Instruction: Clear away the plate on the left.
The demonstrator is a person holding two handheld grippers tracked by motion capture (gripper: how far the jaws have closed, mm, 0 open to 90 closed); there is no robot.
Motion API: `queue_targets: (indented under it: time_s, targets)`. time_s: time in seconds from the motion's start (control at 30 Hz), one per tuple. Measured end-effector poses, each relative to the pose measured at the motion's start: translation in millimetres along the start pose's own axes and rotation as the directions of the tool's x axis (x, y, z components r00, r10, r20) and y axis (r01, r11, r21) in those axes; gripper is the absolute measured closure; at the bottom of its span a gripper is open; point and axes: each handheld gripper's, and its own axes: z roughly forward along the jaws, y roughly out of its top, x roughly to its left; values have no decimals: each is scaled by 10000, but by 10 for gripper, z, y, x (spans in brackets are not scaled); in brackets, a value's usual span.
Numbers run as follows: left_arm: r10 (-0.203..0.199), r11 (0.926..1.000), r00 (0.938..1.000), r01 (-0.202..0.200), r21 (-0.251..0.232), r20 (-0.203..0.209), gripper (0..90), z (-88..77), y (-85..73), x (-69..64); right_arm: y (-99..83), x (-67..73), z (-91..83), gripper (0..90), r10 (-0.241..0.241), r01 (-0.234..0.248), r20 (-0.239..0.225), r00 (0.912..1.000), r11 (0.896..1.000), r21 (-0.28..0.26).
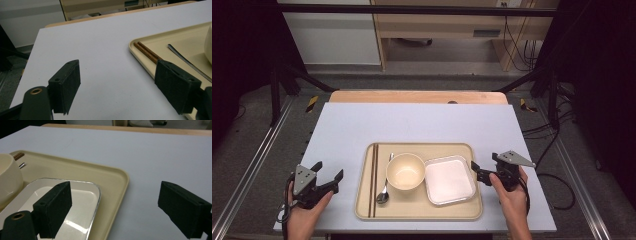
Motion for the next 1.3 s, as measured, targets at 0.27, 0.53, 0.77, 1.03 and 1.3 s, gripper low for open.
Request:
queue_targets:
  time_s: [0.27, 0.53, 0.77, 1.03, 1.3]
  targets:
    - [263, 9996, 9977, -254, -154, 620, 183, 30, 13, -61, 8, -34, -67, 146, -514, 536, 269, 9983, 9945, -900]
    - [280, 9986, 9895, -212, -493, 1416, 156, 36, 29, -84, -4, -54, -129, 132, -1257, 1322, 485, 9909, 9768, -1686]
    - [403, 9967, 9701, -221, -784, 2391, 144, 56, 56, -127, -20, -56, -185, 95, -1570, 1604, 328, 9871, 9650, -2073]
    - [756, 9946, 9426, -480, -920, 3253, 89, 123, 85, -202, -89, -48, -189, 79, -1755, 1750, 167, 9843, 9609, -2145]
    - [1293, 9906, 9314, -1062, -856, 3404, 87, 252, 154, -228, -130, -44, -186, 79, -1972, 1979, 232, 9801, 9599, -1988]
